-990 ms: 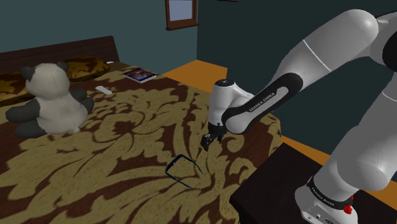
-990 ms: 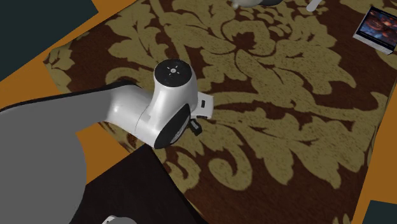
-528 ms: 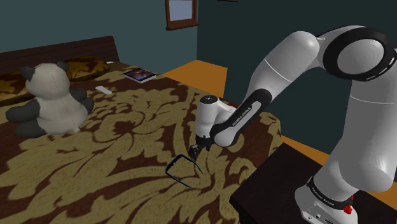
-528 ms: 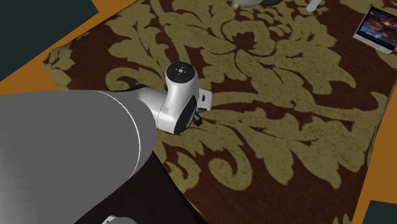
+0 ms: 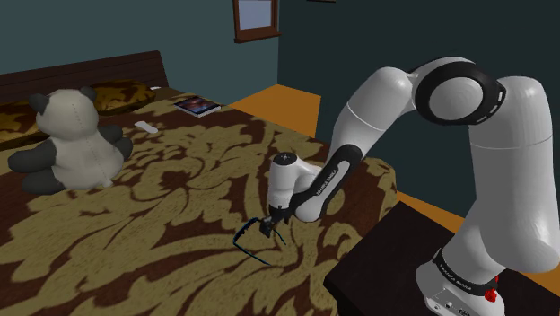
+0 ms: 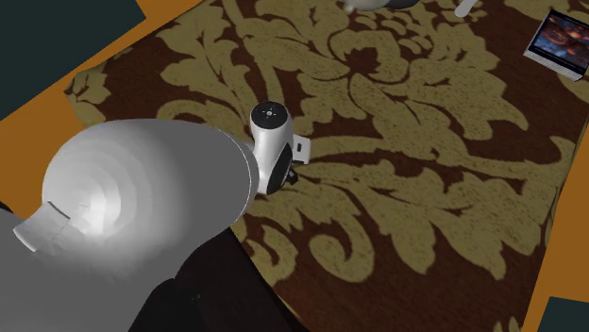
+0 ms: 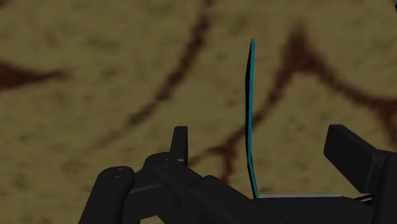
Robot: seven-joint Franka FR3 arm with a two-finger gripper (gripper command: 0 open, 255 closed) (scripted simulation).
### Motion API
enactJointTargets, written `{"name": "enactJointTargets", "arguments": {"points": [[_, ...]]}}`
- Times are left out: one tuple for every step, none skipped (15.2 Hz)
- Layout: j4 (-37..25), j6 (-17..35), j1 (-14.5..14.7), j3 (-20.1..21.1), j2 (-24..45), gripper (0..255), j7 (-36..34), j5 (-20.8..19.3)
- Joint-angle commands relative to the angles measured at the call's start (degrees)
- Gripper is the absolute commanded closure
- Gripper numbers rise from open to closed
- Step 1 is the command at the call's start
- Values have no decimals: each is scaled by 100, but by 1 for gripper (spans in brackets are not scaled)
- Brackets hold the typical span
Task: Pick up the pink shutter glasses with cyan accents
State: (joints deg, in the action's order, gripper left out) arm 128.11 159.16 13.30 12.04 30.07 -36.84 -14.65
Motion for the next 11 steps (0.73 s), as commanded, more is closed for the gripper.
{"name": "enactJointTargets", "arguments": {"points": [[-94, 95, 42, -70, 184, 0, -24, -56], [-135, 177, 83, -121, 306, 0, -55, -97], [-135, 177, 84, -121, 306, 0, -55, -96], [-135, 178, 84, -122, 306, 0, -54, -96], [-138, 171, 85, -119, 303, 255, -55, -94], [-141, 171, 81, -119, 306, 255, -51, -94], [-143, 173, 83, -121, 309, 255, -52, -95], [-142, 174, 83, -121, 310, 255, -52, -95], [-142, 175, 83, -121, 310, 255, -52, -95], [-141, 175, 83, -121, 310, 255, -52, -95], [-141, 175, 83, -121, 309, 255, -52, -95]]}}
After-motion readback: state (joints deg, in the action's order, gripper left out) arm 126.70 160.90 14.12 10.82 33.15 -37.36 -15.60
